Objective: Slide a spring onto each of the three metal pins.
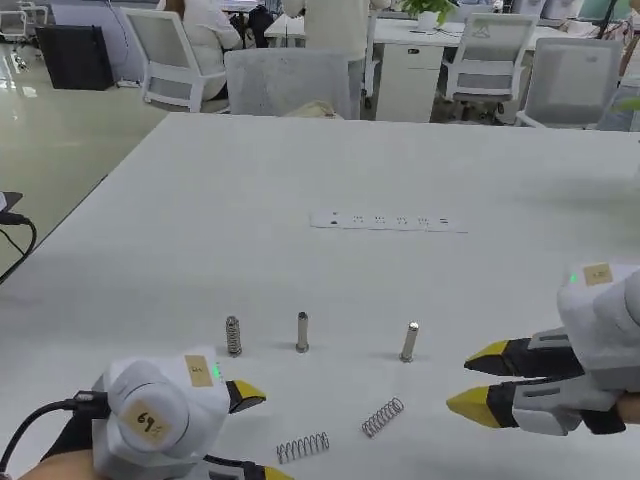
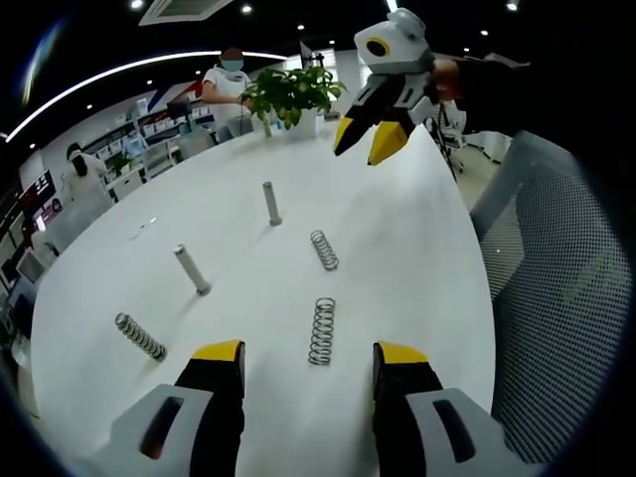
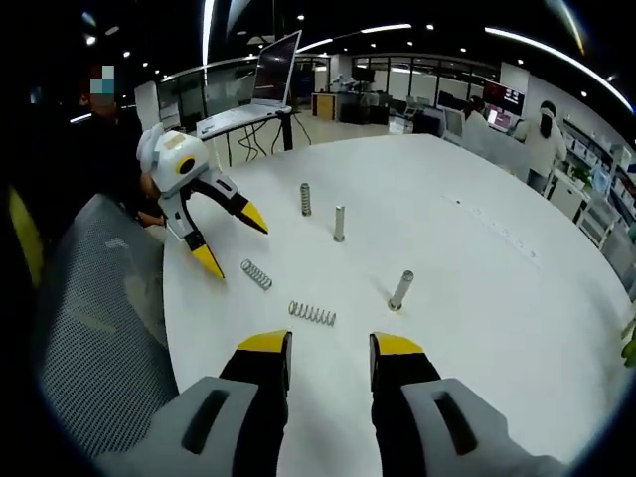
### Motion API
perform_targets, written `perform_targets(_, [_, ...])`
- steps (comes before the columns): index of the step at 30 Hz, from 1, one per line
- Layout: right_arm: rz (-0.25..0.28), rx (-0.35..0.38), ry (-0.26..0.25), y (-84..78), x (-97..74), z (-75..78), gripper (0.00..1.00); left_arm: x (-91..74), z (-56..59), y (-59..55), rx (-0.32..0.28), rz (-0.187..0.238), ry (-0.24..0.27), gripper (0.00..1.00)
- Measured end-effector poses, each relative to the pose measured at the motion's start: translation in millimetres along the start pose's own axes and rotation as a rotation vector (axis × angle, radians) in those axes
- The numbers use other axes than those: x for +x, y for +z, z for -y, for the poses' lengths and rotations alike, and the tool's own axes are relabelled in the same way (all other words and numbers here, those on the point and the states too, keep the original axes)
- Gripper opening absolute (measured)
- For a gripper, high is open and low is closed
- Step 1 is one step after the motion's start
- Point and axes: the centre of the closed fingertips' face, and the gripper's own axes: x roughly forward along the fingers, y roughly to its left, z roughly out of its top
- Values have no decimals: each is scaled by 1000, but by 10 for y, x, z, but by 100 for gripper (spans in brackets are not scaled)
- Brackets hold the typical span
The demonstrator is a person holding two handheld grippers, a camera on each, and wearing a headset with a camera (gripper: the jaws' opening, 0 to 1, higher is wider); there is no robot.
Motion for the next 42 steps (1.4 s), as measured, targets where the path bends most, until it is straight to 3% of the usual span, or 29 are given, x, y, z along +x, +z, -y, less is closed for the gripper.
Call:
perform_targets(9, [33, 45, 1, -126, -1, -56, 31, 58, -17, -11, -19, 5, -9, 37])
perform_targets(12, [69, 86, 6, -144, -11, -63, 33, 77, -17, -30, -28, 7, -13, 34])
perform_targets(18, [63, 104, 1, -257, 18, -65, 36, 108, -11, -54, -34, 7, -20, 30])
perform_targets(27, [89, 116, -19, -253, 17, -50, 45, 139, -6, -66, -17, 14, -28, 18])
perform_targets(42, [112, 130, -42, -219, -5, -16, 58, 171, 43, -94, 0, 11, -49, 10])
